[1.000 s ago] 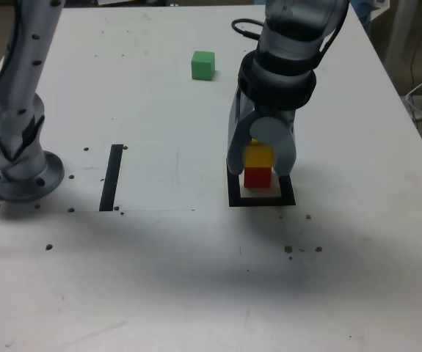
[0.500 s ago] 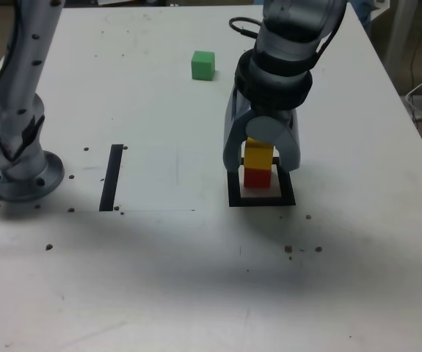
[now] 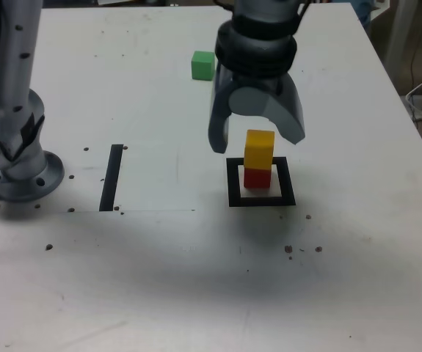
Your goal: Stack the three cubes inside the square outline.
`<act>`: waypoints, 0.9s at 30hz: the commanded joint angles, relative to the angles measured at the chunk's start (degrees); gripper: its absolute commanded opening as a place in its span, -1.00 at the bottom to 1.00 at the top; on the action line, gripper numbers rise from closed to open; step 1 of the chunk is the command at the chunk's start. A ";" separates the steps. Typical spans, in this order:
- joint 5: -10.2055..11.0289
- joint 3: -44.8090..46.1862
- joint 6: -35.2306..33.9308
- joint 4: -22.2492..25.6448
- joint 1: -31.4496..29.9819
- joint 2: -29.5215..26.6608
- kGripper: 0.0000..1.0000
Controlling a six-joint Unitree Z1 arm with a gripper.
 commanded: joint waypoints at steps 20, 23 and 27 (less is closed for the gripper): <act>1.40 5.17 8.49 1.06 15.60 -7.31 0.99; 3.65 5.48 11.71 0.98 20.04 -7.50 0.99; 6.54 5.55 16.01 0.16 26.11 -6.65 0.99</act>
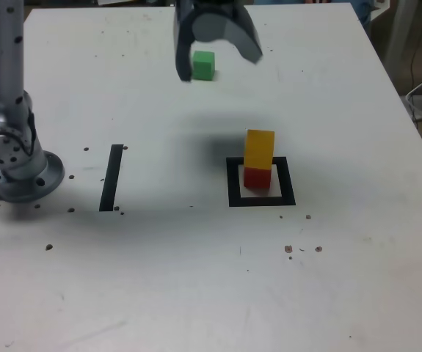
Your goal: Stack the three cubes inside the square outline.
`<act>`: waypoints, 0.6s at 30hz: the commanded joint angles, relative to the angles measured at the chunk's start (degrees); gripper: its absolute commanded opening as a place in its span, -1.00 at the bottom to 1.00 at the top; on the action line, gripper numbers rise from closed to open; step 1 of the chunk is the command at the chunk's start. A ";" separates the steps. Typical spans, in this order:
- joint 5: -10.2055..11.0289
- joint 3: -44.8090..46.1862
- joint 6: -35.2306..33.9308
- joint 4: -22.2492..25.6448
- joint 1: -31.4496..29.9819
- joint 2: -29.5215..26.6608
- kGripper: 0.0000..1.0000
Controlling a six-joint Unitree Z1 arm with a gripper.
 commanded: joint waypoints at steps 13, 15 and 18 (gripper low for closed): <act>7.58 0.67 8.86 -7.28 17.30 7.04 0.99; 7.58 0.53 9.98 -7.78 19.16 8.47 0.99; 7.65 0.27 11.41 -9.05 21.22 10.13 0.99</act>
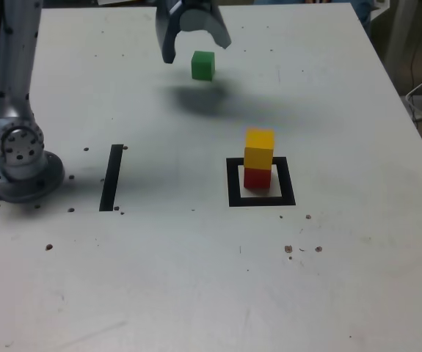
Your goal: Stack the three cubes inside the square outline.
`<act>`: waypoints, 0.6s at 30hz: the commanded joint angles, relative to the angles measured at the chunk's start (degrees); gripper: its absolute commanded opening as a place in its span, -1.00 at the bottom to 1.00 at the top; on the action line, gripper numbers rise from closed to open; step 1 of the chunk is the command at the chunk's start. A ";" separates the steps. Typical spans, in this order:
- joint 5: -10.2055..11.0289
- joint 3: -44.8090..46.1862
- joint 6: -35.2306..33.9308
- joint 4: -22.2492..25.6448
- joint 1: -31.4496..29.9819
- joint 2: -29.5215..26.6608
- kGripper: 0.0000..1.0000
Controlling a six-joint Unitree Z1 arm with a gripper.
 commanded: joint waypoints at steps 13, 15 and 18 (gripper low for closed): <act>0.64 -1.96 15.08 -9.60 6.68 7.28 0.98; 0.61 -2.38 17.43 -9.78 6.86 8.04 0.97; 0.47 -2.76 20.65 -10.18 6.92 8.61 0.90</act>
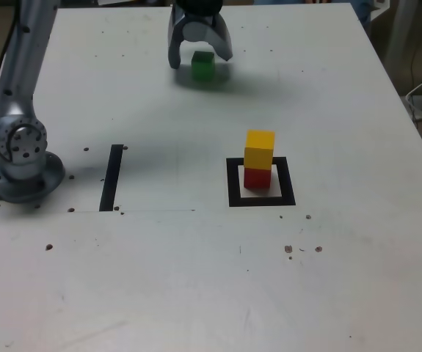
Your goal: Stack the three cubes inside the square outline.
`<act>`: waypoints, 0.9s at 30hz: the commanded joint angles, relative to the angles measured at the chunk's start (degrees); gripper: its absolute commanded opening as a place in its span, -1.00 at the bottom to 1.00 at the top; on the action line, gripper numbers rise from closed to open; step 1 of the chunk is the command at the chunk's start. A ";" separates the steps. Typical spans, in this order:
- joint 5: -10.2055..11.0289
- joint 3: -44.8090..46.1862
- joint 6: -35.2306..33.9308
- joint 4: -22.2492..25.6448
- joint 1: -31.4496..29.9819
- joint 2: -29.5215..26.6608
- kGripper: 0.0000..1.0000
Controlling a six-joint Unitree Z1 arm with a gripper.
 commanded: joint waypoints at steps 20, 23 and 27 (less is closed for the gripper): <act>-2.04 -0.71 5.22 0.06 -1.35 -0.04 -0.07; -2.27 -0.68 5.18 0.04 -1.48 0.24 -0.19; -2.50 -0.42 5.12 -0.01 -1.61 0.39 -0.23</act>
